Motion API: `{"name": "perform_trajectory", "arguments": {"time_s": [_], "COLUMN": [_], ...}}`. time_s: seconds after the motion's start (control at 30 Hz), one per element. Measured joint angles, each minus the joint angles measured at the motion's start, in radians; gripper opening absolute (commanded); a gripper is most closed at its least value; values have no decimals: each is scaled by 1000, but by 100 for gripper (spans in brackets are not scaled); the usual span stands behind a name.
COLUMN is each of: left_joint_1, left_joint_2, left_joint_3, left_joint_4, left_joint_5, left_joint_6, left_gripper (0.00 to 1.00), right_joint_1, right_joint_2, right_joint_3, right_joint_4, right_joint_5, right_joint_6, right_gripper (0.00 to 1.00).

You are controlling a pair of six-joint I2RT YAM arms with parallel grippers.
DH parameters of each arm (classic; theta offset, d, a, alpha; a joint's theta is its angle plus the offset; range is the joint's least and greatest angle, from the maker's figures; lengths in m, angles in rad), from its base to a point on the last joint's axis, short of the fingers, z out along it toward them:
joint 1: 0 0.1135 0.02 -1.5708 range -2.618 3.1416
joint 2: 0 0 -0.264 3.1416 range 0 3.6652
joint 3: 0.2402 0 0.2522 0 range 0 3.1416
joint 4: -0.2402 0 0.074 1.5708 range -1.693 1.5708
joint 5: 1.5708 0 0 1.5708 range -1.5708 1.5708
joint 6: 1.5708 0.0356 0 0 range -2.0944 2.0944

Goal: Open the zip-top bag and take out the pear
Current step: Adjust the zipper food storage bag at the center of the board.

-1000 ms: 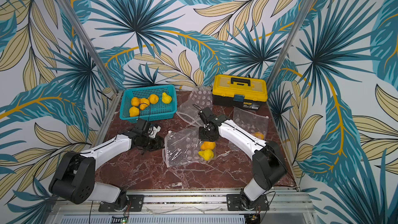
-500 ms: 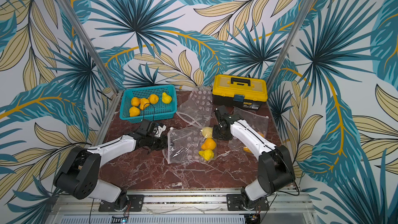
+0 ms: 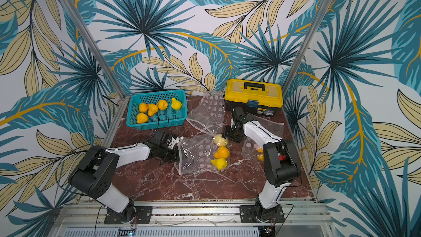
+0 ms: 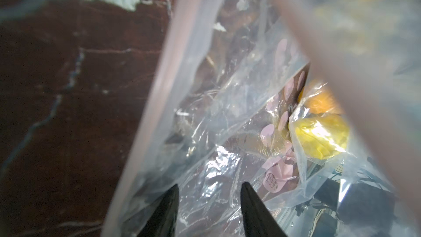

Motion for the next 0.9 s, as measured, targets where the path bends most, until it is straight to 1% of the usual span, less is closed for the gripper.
{"name": "perform_trajectory", "arguments": {"time_s": [0.17, 0.23, 0.3, 0.4, 0.5, 0.53, 0.63, 0.83, 0.9], "left_joint_1": [0, 0, 0, 0, 0, 0, 0, 0, 0], "left_joint_2": [7, 7, 8, 10, 14, 17, 21, 34, 39], "left_joint_3": [0, 0, 0, 0, 0, 0, 0, 0, 0], "left_joint_4": [19, 21, 21, 26, 35, 41, 48, 66, 77], "left_joint_5": [7, 7, 7, 9, 12, 16, 20, 30, 37], "left_joint_6": [2, 2, 2, 2, 3, 3, 4, 18, 23], "left_gripper": [46, 46, 46, 46, 46, 46, 46, 45, 45], "right_joint_1": [-19, -23, -27, -29, -29, -29, -29, -13, -5], "right_joint_2": [82, 111, 133, 139, 135, 129, 71, -145, -195], "right_joint_3": [53, 56, 57, 58, 59, 59, 58, 59, 59], "right_joint_4": [75, 100, 106, 110, 109, 105, 75, -5, -29], "right_joint_5": [-21, -29, -42, -52, -51, -47, -31, -21, -26], "right_joint_6": [50, 71, 87, 108, 120, 121, 117, 115, 115], "right_gripper": [59, 53, 41, 18, 2, 0, 0, 0, 0]}}
